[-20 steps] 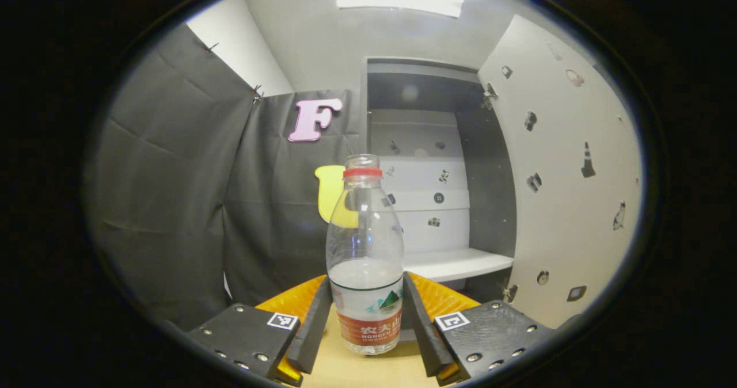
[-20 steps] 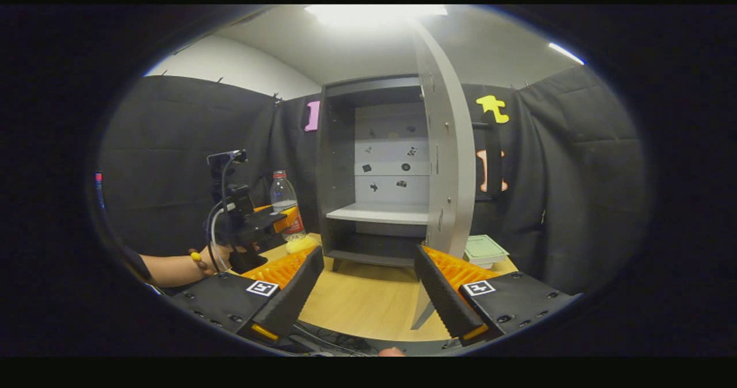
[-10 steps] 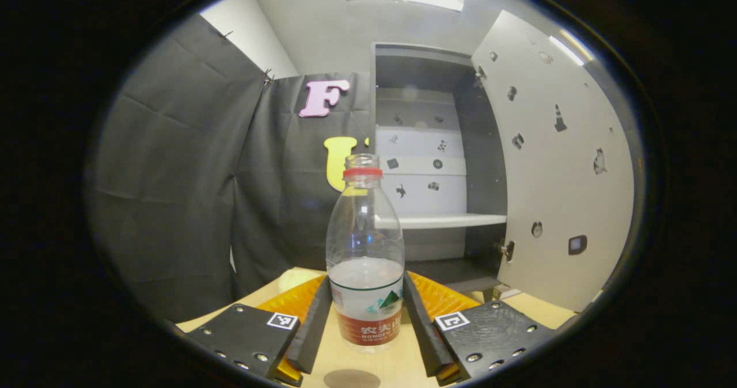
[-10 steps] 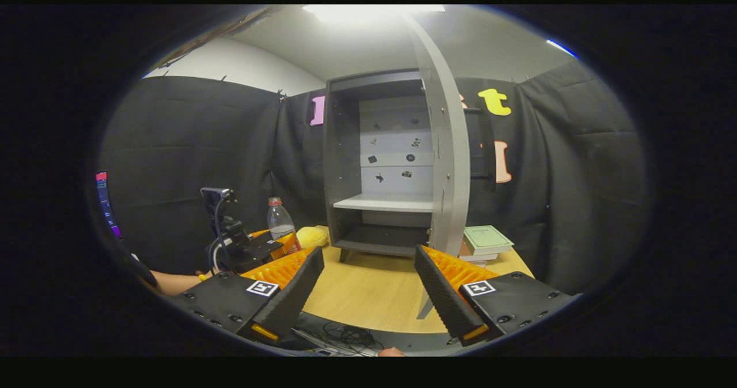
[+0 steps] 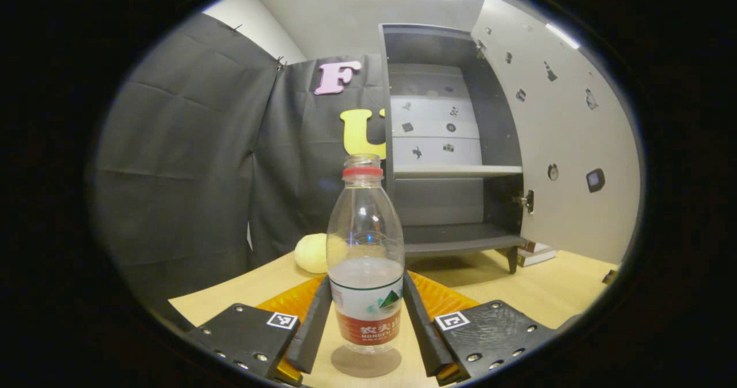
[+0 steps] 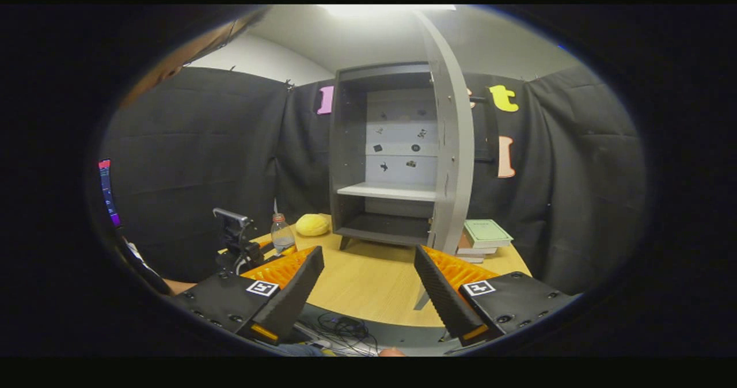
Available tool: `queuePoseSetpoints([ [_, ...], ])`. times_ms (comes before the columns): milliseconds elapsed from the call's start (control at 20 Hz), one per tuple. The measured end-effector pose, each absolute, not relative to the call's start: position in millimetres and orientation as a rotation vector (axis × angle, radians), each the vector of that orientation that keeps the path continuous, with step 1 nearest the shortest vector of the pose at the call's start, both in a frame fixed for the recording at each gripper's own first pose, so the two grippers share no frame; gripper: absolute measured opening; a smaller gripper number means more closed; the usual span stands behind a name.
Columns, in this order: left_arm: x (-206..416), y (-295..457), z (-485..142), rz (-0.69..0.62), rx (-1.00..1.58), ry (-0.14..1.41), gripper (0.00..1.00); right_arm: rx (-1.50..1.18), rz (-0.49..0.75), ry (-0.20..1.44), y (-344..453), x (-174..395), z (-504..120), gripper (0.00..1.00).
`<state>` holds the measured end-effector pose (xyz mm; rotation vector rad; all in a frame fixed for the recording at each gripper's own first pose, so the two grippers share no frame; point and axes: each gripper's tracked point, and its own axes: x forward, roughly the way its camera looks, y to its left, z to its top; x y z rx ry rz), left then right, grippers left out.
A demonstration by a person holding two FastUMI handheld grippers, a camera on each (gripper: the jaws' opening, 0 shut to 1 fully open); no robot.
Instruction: Open the cabinet door with the right hand, grasp the bottle in the cabinet with the left hand and place it on the coaster, then close the cabinet door with the right hand.
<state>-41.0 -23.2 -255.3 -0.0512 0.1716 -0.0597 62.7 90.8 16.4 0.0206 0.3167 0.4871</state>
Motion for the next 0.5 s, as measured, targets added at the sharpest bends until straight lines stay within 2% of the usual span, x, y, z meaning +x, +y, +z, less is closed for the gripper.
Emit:
queuePoseSetpoints([
  [50, -40.7, -22.8, -261.2, -0.054, -0.04, 0.174, 0.69, 0.019, 0.492, 0.323, 91.6, 60.5, 15.2, 1.0],
  [150, -42.3, -17.3, -270.1, -0.034, -0.028, 0.171, 0.71, 0.017, 0.5, 0.333, 92.7, 58.7, 12.5, 0.97],
  [200, -42.5, -13.6, -274.1, -0.023, -0.028, 0.171, 0.69, 0.015, 0.502, 0.337, 92.7, 58.4, 11.2, 1.0],
  [300, -40.7, -12.3, -284.1, -0.012, -0.038, 0.183, 0.71, 0.008, 0.505, 0.345, 92.7, 57.6, 10.4, 1.0],
  [500, -41.9, -14.7, -295.4, -0.019, -0.016, 0.21, 0.69, 0.006, 0.511, 0.353, 94.6, 55.5, 8.6, 1.0],
])
